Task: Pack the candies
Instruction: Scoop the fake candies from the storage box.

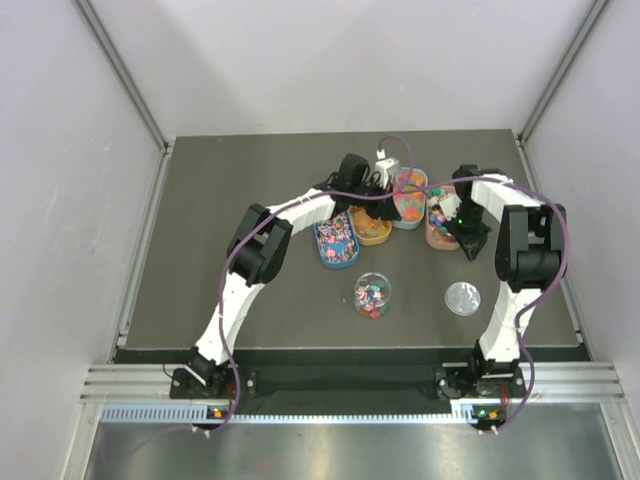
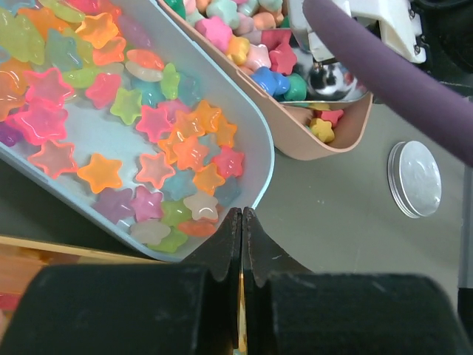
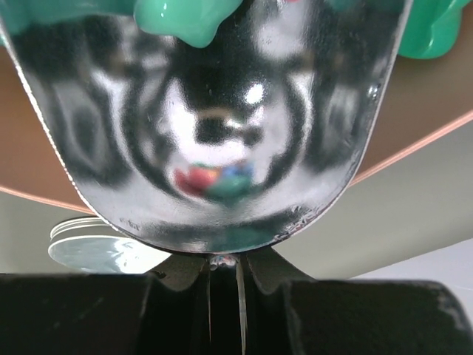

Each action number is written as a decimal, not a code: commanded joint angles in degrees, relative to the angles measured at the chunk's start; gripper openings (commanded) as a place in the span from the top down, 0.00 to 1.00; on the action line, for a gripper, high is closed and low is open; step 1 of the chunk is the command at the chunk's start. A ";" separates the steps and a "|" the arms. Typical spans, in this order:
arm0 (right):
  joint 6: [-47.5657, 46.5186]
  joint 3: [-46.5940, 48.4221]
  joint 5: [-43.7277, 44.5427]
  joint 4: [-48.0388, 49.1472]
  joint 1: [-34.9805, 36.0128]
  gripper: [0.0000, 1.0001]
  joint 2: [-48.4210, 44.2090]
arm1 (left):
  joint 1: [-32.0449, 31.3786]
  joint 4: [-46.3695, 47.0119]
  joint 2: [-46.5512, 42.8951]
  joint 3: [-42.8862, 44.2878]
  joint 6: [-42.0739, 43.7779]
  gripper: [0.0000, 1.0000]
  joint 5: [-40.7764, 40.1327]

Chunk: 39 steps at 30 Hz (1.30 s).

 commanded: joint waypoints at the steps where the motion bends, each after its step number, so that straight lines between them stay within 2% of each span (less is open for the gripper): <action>1: -0.88 0.57 0.18 -0.44 -0.53 1.00 -3.70 | -1.39 -4.01 -2.02 2.21 1.36 1.00 0.48; 6: -2.21 -0.66 0.44 0.26 -1.14 1.00 -4.67 | -2.71 -6.90 -1.23 3.44 1.36 1.00 -2.15; 19: -1.51 -0.23 -1.84 -1.23 -3.34 1.00 -5.90 | -6.57 -10.34 -2.81 -0.15 2.94 1.00 -0.76; 30: 2.45 6.89 -0.97 -7.56 -2.64 1.00 -3.97 | -8.68 -7.89 -9.66 -7.80 2.15 1.00 0.91; 34: 2.71 6.37 0.18 -7.04 -2.02 1.00 -4.75 | -8.33 -4.90 -14.83 -8.86 2.06 0.99 1.10; 39: 3.50 3.65 0.09 -5.19 0.26 1.00 -4.58 | -4.56 -4.54 -19.68 -6.84 0.22 0.99 0.92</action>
